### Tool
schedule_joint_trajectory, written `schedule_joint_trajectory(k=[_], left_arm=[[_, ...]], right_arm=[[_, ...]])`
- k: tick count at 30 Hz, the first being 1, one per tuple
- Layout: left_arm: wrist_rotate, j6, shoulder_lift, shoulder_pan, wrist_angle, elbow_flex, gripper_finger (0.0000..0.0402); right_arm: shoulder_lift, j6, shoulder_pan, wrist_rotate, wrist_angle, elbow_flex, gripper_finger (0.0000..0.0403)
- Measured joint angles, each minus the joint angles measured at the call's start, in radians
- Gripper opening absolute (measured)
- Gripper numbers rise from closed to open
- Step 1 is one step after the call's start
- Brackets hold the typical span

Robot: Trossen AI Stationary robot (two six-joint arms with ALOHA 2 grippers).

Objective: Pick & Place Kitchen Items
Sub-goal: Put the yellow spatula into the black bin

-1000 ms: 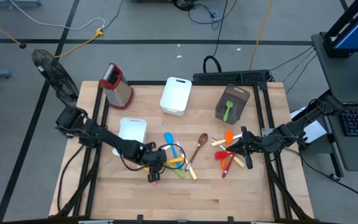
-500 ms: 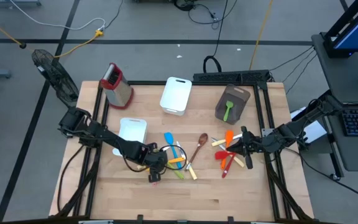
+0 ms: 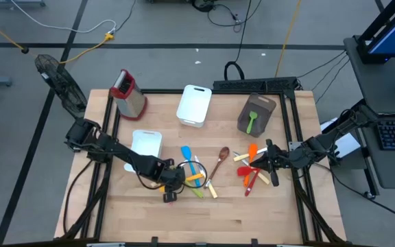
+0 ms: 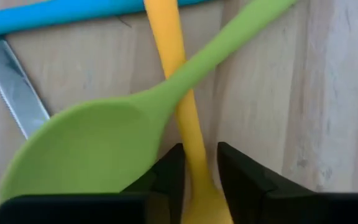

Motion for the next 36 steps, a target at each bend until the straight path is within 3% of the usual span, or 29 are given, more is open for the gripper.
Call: schedule_joint_trajectory(k=[8,21,36], left_arm=[[0.008,-0.004,-0.002,0.001,0.001,0.001,0.0014],[0.094,-0.126,-0.081,0.065,-0.038,0.001,0.0012],[0.367,-0.358,-0.103,0.192,-0.111,0.018,0.0010]], right_arm=[[0.000,0.000,0.000,0.000,0.000,0.000,0.0004],[0.000,-0.001,0.000,0.000,0.000,0.000,0.0004],[0.000,-0.054,0.000,0.000,-0.007,0.000,0.0004]])
